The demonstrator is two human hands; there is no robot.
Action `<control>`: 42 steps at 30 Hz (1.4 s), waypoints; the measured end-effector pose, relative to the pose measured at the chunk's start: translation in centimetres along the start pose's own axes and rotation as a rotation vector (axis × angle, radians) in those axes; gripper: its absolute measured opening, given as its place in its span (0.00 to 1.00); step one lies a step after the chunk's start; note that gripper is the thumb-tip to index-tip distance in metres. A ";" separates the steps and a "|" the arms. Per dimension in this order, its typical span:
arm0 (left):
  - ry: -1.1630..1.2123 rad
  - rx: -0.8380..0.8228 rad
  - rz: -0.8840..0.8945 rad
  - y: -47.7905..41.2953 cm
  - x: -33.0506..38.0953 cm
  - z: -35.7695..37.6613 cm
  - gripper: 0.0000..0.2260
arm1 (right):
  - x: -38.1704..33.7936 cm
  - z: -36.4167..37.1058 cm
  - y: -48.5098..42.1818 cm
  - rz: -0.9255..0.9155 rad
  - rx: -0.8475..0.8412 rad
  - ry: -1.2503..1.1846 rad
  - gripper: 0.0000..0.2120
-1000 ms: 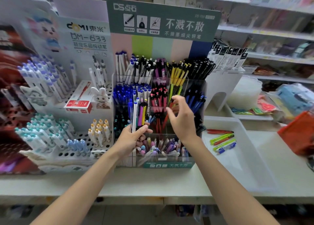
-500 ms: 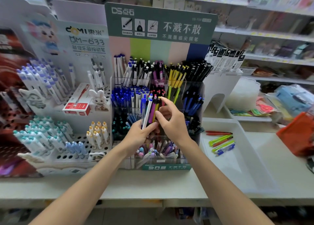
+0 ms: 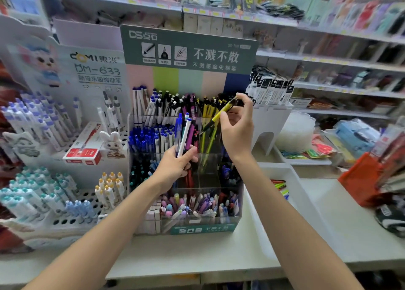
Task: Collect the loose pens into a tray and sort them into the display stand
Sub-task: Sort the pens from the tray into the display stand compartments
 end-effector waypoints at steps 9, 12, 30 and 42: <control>0.011 -0.035 0.042 -1.8 2.9 0.2 0.11 | 0.2 0.0 -5.2 -0.246 -0.095 0.330 0.22; 0.000 -0.040 0.046 -1.7 3.0 0.4 0.11 | 1.2 1.0 -4.9 -0.261 -0.197 0.490 0.18; 0.148 -0.044 0.089 -0.7 3.7 -0.2 0.10 | -1.7 3.9 -3.1 -0.227 -0.376 0.269 0.15; 0.075 -0.072 0.049 -1.3 4.6 -1.9 0.13 | -1.7 3.1 -7.2 0.122 -0.056 -0.044 0.12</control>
Point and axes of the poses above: each hand's wrist, its own y-axis away from the middle knuckle, its own z-axis out of the palm, x = y × z, the point moved 7 cm from there along -y, towards the middle knuckle, and after that the axes turned 13 degrees about -y, right-handed, at the moved point
